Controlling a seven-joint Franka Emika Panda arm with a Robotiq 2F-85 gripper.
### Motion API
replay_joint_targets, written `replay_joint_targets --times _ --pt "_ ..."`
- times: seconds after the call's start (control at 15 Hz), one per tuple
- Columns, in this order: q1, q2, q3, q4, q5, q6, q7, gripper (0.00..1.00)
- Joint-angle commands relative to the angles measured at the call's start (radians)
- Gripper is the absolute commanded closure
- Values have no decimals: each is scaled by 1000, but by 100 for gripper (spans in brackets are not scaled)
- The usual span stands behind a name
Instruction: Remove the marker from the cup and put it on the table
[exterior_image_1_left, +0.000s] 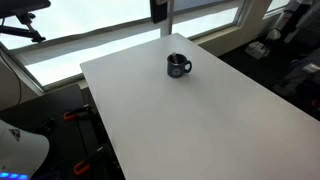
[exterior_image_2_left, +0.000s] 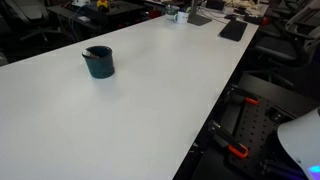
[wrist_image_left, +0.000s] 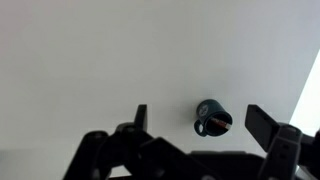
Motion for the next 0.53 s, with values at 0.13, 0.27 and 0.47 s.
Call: replay_joint_targets --times 0.13,0.27,0.47 --pt "-10 12 9 6 15 -7 -26 0" --pt "4 41 0 21 15 -8 -68 0" --pt "14 97 -8 56 2 3 -168 0"
